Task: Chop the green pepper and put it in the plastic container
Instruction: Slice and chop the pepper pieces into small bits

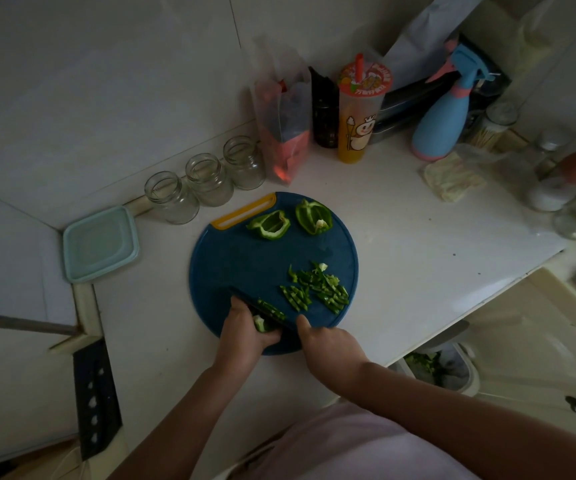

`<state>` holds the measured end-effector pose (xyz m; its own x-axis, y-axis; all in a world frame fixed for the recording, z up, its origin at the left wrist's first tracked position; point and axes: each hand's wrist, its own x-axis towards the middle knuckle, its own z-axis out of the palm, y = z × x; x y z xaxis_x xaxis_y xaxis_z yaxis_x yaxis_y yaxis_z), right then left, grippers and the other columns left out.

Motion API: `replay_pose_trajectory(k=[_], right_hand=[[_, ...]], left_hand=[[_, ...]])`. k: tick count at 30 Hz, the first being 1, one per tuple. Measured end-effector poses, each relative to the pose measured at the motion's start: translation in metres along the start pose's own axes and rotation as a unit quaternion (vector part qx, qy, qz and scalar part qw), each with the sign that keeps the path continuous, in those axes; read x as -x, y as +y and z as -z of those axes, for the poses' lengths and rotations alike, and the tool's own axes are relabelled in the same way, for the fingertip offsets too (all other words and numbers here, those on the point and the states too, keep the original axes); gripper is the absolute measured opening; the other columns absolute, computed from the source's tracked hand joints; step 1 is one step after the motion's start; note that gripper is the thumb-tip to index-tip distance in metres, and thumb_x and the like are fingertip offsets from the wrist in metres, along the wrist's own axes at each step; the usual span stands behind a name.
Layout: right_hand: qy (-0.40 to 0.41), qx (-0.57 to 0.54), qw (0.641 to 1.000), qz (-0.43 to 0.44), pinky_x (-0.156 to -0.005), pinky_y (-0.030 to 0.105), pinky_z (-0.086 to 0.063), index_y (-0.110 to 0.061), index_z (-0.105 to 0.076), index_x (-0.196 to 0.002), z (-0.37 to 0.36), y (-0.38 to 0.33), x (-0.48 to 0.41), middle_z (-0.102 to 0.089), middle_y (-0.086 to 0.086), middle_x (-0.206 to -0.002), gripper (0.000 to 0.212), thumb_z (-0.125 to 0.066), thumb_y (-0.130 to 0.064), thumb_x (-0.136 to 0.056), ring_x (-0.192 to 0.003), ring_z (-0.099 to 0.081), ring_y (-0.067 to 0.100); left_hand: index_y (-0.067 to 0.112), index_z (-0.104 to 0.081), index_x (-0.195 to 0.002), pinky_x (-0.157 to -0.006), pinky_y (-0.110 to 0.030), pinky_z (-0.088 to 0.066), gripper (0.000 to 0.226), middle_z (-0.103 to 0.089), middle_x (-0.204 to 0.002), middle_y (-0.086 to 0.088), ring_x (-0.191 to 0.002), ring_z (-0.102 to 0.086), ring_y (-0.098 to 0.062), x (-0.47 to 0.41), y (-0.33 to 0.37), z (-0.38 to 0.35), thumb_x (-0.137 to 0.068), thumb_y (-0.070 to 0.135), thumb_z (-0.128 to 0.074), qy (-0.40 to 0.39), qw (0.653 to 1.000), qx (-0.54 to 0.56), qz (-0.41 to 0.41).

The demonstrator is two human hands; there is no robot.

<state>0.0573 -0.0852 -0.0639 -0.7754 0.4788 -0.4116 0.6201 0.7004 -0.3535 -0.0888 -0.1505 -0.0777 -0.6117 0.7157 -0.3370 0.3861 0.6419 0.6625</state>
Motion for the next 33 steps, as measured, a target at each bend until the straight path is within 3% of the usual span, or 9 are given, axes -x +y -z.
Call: replay_pose_trajectory(k=[6, 10, 16, 20, 23, 29, 33], right_hand=[[-0.024, -0.010, 1.000, -0.001, -0.059, 0.035, -0.037, -0.008, -0.034, -0.122, 0.008, -0.007, -0.007, -0.051, 0.007, -0.072, 0.034, -0.037, 0.000, -0.089, -0.073, -0.058, 0.033], [-0.038, -0.030, 0.999, -0.013, -0.062, 0.038, -0.041, -0.006, -0.035, -0.121, 0.015, -0.015, -0.020, -0.062, 0.016, -0.097, 0.034, -0.039, 0.002, -0.088, -0.088, -0.062, 0.036], [-0.019, -0.027, 0.999, -0.006, -0.064, 0.037, -0.039, -0.005, -0.033, -0.123, 0.010, -0.022, -0.030, -0.063, 0.018, -0.102, 0.034, -0.041, -0.001, -0.090, -0.090, -0.062, 0.036], [-0.001, -0.143, 0.987, -0.075, -0.068, 0.036, -0.043, -0.002, -0.039, -0.120, 0.013, -0.016, -0.034, -0.062, 0.019, -0.105, 0.028, -0.044, -0.011, -0.094, -0.096, -0.061, 0.037], [0.020, -0.215, 0.971, -0.102, -0.075, 0.036, -0.048, 0.000, -0.045, -0.117, 0.013, -0.003, -0.030, -0.062, 0.022, -0.107, 0.026, -0.041, -0.017, -0.097, -0.096, -0.061, 0.037], [0.023, -0.186, 0.979, -0.075, -0.074, 0.037, -0.047, -0.001, -0.047, -0.112, 0.015, 0.008, -0.025, -0.062, 0.022, -0.106, 0.026, -0.041, -0.022, -0.098, -0.096, -0.060, 0.036], [0.029, -0.139, 0.989, -0.038, -0.072, 0.038, -0.046, -0.005, -0.043, -0.117, 0.013, 0.009, -0.012, -0.062, 0.020, -0.106, 0.028, -0.039, -0.026, -0.099, -0.095, -0.060, 0.037]], left_hand=[[-0.001, -0.041, -0.114, -0.085, -0.026, -0.045, 0.079, -0.058, -0.113, -0.015, -0.107, -0.057, -0.026, 0.000, -0.001, -0.003, -0.056, 0.020, -0.089, 0.004, 1.000, -0.001, 0.013], [0.004, -0.038, -0.106, -0.076, -0.021, -0.043, 0.068, -0.057, -0.109, -0.009, -0.100, -0.058, -0.020, 0.003, 0.000, -0.005, -0.061, 0.021, -0.087, 0.003, 1.000, 0.009, 0.001], [0.007, -0.040, -0.107, -0.074, -0.021, -0.041, 0.059, -0.054, -0.100, -0.002, -0.094, -0.058, -0.021, 0.007, -0.001, -0.004, -0.067, 0.017, -0.082, 0.005, 0.999, 0.036, -0.014], [0.011, -0.036, -0.103, -0.070, -0.018, -0.040, 0.062, -0.055, -0.100, -0.001, -0.088, -0.056, -0.012, 0.006, -0.003, -0.002, -0.066, 0.022, -0.084, -0.001, 1.000, 0.001, -0.029], [0.011, -0.040, -0.108, -0.069, -0.018, -0.038, 0.059, -0.055, -0.100, -0.004, -0.087, -0.056, -0.014, 0.010, -0.005, -0.005, -0.067, 0.017, -0.083, 0.011, 0.999, 0.001, -0.044], [0.010, -0.044, -0.119, -0.077, -0.028, -0.047, 0.066, -0.056, -0.107, -0.006, -0.094, -0.056, -0.018, 0.013, -0.010, -0.008, -0.066, 0.019, -0.084, 0.033, 0.998, 0.001, -0.050], [0.008, -0.040, -0.117, -0.076, -0.024, -0.045, 0.063, -0.056, -0.105, -0.004, -0.095, -0.058, -0.018, 0.014, -0.008, -0.010, -0.070, 0.015, -0.081, 0.029, 0.999, 0.010, -0.038]])
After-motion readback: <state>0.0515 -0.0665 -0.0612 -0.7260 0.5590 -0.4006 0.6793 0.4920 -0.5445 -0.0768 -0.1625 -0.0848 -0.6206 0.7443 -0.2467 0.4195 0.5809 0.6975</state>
